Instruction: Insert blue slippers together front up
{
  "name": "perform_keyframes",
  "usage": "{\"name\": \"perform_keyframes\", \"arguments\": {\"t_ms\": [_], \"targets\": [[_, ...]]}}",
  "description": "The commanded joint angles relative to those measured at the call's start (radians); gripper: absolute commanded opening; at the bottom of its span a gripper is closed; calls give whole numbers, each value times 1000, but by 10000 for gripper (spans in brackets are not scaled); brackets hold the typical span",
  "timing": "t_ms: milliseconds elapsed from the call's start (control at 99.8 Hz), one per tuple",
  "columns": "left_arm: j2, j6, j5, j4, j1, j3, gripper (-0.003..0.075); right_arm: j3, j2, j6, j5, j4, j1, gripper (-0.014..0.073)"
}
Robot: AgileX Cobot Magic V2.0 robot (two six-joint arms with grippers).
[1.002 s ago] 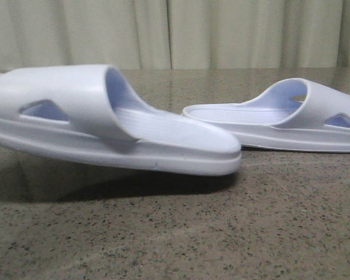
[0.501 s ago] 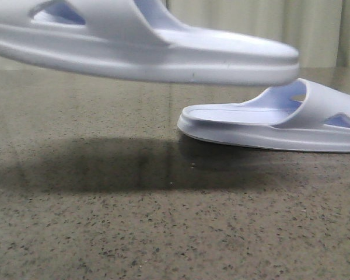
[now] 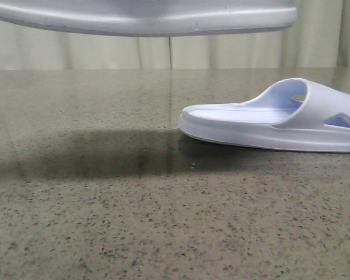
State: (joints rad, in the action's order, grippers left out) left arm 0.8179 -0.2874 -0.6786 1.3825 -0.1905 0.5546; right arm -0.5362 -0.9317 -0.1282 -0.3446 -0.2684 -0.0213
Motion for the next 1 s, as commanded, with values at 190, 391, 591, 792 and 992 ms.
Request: {"name": "perform_keyframes", "arguments": {"t_ms": [190, 391, 591, 792, 992], "targets": [[-3, -2, 22, 62, -8, 38, 16, -36, -63, -3, 92, -122, -5, 325], [-3, -4, 22, 61, -8, 38, 16, -36, -97, -3, 105, -158, -2, 325], [-3, -4, 22, 61, -8, 38, 16, -36, -137, -3, 105, -203, -2, 325], [-3, -4, 22, 59, -8, 38, 16, -36, -163, -3, 92, -294, -2, 317], [-3, -4, 22, 57, -8, 38, 16, -36, -176, -3, 84, -376, -1, 317]]}}
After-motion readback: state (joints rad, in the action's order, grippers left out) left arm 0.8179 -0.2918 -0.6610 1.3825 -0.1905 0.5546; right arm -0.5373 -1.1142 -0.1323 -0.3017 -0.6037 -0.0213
